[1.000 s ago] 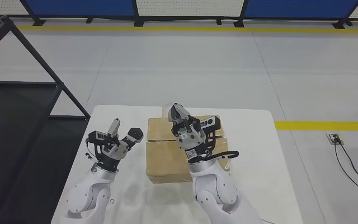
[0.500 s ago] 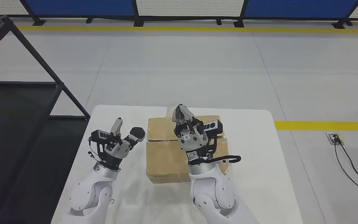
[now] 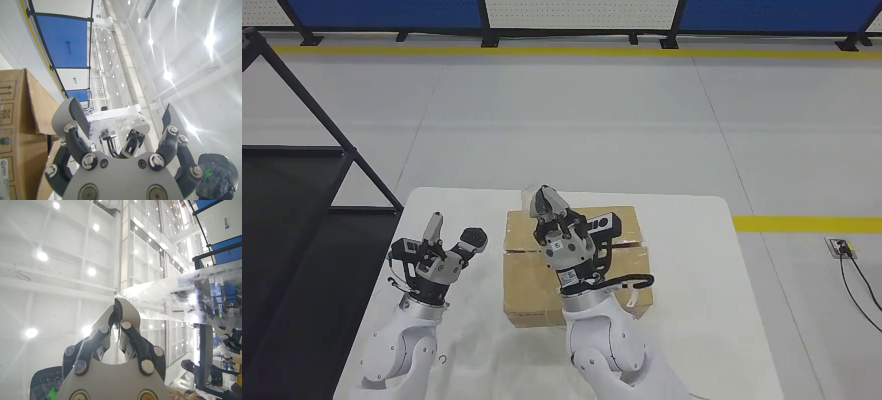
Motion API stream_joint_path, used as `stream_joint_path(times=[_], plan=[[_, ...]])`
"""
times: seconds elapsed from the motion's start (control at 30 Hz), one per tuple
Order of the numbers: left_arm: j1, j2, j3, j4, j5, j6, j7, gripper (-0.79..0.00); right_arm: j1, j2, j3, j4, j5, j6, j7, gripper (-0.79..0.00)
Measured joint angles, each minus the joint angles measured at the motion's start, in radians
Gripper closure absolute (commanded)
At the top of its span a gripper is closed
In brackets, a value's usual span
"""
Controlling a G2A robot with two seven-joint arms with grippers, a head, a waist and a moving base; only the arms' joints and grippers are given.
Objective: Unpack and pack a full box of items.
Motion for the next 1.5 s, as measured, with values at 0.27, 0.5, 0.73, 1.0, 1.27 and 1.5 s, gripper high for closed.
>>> stream_joint_path(times=[0.27, 0.5, 0.73, 1.0, 1.27, 1.5], plan=[[0.014, 0.000, -0.013, -0.006, -0.012, -0.004, -0.005, -0.785, -0.005, -0.022, -0.024, 0.020, -0.013, -0.019, -0.011, 0.000], [0.020, -0.001, -0.014, -0.015, -0.014, -0.003, -0.016, -0.785, -0.028, -0.036, -0.026, 0.033, -0.035, -0.050, -0.024, 0.000], [0.031, -0.001, -0.015, -0.029, -0.019, -0.006, -0.034, -0.785, -0.053, -0.047, -0.019, 0.042, -0.070, -0.079, -0.044, 0.000], [0.028, -0.003, 0.012, -0.039, -0.011, 0.001, -0.072, -0.785, -0.095, -0.056, 0.003, 0.027, -0.096, -0.094, -0.056, 0.000], [-0.004, -0.007, 0.056, -0.008, 0.032, 0.023, -0.066, -0.785, -0.143, -0.059, 0.033, 0.003, -0.120, -0.099, -0.058, 0.000], [-0.040, -0.010, 0.081, 0.041, 0.061, 0.038, -0.059, -0.785, -0.183, -0.059, 0.066, -0.028, -0.146, -0.088, -0.065, 0.000]])
